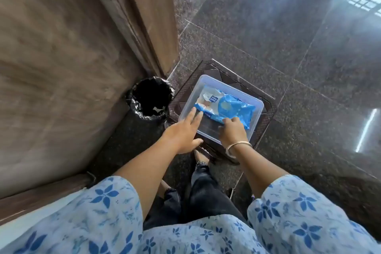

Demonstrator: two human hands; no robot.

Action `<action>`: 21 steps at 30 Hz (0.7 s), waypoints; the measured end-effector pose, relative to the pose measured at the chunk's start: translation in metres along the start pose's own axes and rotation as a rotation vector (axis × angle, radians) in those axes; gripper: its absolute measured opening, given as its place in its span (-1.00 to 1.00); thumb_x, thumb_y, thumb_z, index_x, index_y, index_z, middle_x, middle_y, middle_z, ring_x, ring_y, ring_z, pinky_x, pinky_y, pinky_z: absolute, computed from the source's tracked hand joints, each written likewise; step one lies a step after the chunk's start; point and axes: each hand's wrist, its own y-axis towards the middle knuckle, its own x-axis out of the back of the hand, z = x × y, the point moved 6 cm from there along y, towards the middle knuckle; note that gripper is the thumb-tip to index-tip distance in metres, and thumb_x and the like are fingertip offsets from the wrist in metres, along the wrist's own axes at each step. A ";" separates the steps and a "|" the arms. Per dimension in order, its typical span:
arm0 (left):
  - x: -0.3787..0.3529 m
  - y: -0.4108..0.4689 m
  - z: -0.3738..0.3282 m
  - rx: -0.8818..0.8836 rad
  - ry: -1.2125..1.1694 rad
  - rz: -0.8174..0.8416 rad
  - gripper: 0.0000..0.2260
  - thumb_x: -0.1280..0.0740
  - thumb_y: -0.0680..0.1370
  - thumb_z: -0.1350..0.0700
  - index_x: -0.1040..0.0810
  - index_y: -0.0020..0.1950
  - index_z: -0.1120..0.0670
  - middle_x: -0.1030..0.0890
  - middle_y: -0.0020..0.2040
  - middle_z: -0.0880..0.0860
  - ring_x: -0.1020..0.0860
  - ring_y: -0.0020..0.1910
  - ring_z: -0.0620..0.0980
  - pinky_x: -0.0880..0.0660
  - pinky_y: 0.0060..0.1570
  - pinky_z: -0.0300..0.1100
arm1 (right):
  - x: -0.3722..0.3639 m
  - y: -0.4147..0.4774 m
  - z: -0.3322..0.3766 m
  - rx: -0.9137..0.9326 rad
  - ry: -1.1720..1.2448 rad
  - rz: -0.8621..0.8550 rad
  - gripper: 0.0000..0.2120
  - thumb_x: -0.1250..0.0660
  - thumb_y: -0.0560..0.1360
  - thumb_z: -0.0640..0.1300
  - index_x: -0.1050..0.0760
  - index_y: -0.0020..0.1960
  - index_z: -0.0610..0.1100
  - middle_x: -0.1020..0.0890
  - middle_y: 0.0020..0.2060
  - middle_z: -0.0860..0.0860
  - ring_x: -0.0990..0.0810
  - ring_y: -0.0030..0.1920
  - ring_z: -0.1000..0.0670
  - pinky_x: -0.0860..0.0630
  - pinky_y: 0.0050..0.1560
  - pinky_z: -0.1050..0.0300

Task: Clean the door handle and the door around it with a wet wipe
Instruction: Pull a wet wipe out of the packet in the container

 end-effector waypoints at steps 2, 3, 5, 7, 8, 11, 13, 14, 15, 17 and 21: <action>-0.001 0.023 -0.006 0.010 -0.022 0.025 -0.26 -0.23 0.55 -0.10 0.19 0.52 0.06 0.19 0.54 0.07 -0.16 0.46 0.13 -0.34 0.30 0.10 | 0.008 0.023 -0.015 -0.073 0.067 -0.037 -0.76 -0.21 0.53 -0.18 -0.48 0.13 -0.27 -0.47 0.05 -0.26 -0.49 0.03 -0.29 -0.43 0.05 -0.03; -0.002 0.033 -0.007 0.009 -0.011 0.037 -0.26 -0.24 0.54 -0.08 0.18 0.52 0.06 0.18 0.55 0.07 -0.17 0.46 0.13 -0.34 0.30 0.09 | 0.009 0.033 -0.021 -0.097 0.094 -0.050 -0.75 -0.20 0.52 -0.20 -0.49 0.15 -0.27 -0.47 0.05 -0.26 -0.50 0.02 -0.29 -0.44 0.05 -0.03; -0.004 0.054 -0.009 -0.001 0.011 0.052 -0.26 -0.25 0.54 -0.05 0.17 0.51 0.07 0.16 0.55 0.08 -0.18 0.45 0.14 -0.32 0.32 0.08 | 0.011 0.051 -0.028 -0.121 0.140 -0.073 -0.74 -0.20 0.52 -0.23 -0.51 0.16 -0.23 -0.49 0.06 -0.24 -0.52 0.00 -0.28 -0.44 0.03 0.00; -0.009 0.070 -0.008 0.005 0.009 0.060 -0.26 -0.27 0.54 -0.02 0.16 0.51 0.07 0.16 0.55 0.09 -0.17 0.45 0.14 -0.29 0.33 0.06 | 0.011 0.065 -0.032 -0.126 0.180 -0.098 -0.74 -0.20 0.52 -0.24 -0.53 0.16 -0.20 -0.51 0.08 -0.21 -0.53 0.02 -0.25 -0.43 0.05 0.02; -0.010 0.077 -0.007 0.012 0.004 0.054 -0.26 -0.28 0.53 -0.02 0.15 0.52 0.06 0.16 0.55 0.09 -0.16 0.46 0.14 -0.28 0.34 0.06 | 0.011 0.071 -0.031 -0.119 0.196 -0.107 -0.75 -0.20 0.52 -0.25 -0.55 0.15 -0.19 -0.52 0.09 -0.20 -0.53 0.03 -0.24 -0.43 0.06 0.02; -0.014 0.097 -0.005 0.019 -0.008 0.040 -0.25 -0.30 0.52 -0.01 0.13 0.52 0.07 0.14 0.55 0.10 -0.11 0.48 0.13 -0.26 0.37 0.07 | 0.005 0.088 -0.026 -0.054 0.169 -0.100 -0.77 -0.21 0.52 -0.25 -0.59 0.08 -0.17 -0.54 0.02 -0.20 -0.54 -0.03 -0.24 -0.43 -0.03 0.05; -0.018 0.107 -0.005 0.020 0.006 0.040 -0.25 -0.31 0.51 0.00 0.11 0.52 0.09 0.13 0.55 0.12 -0.06 0.49 0.13 -0.22 0.39 0.05 | 0.002 0.096 -0.020 0.010 0.110 -0.104 -0.79 -0.21 0.51 -0.25 -0.61 0.03 -0.19 -0.55 -0.05 -0.21 -0.55 -0.09 -0.24 -0.43 -0.12 0.06; -0.020 0.112 -0.004 0.023 0.013 0.035 -0.25 -0.31 0.51 0.00 0.10 0.52 0.09 0.12 0.54 0.13 -0.04 0.50 0.13 -0.22 0.39 0.05 | 0.000 0.100 -0.018 0.030 0.089 -0.112 -0.80 -0.21 0.50 -0.24 -0.61 -0.01 -0.21 -0.55 -0.08 -0.20 -0.55 -0.12 -0.23 -0.43 -0.15 0.06; -0.022 0.116 -0.002 0.029 0.020 0.030 -0.26 -0.31 0.51 0.00 0.09 0.52 0.09 0.11 0.54 0.13 -0.02 0.50 0.13 -0.22 0.39 0.05 | -0.001 0.103 -0.017 0.041 0.071 -0.118 -0.80 -0.22 0.50 -0.23 -0.61 -0.03 -0.21 -0.56 -0.11 -0.20 -0.55 -0.13 -0.23 -0.42 -0.17 0.06; -0.027 0.122 0.001 0.039 0.033 0.030 -0.27 -0.32 0.50 0.00 0.06 0.51 0.09 0.10 0.54 0.14 -0.01 0.50 0.14 -0.21 0.40 0.05 | -0.005 0.109 -0.017 0.058 0.041 -0.112 -0.81 -0.22 0.50 -0.19 -0.61 -0.06 -0.18 -0.57 -0.14 -0.19 -0.56 -0.14 -0.22 -0.43 -0.17 0.07; -0.040 0.128 0.006 0.054 0.039 0.039 -0.27 -0.33 0.49 0.00 0.02 0.51 0.08 0.08 0.54 0.16 0.00 0.50 0.14 -0.22 0.39 0.06 | -0.018 0.113 -0.018 0.111 -0.024 -0.062 -0.86 -0.25 0.49 -0.19 -0.58 -0.07 -0.17 -0.56 -0.15 -0.16 -0.57 -0.18 -0.23 -0.46 -0.18 0.04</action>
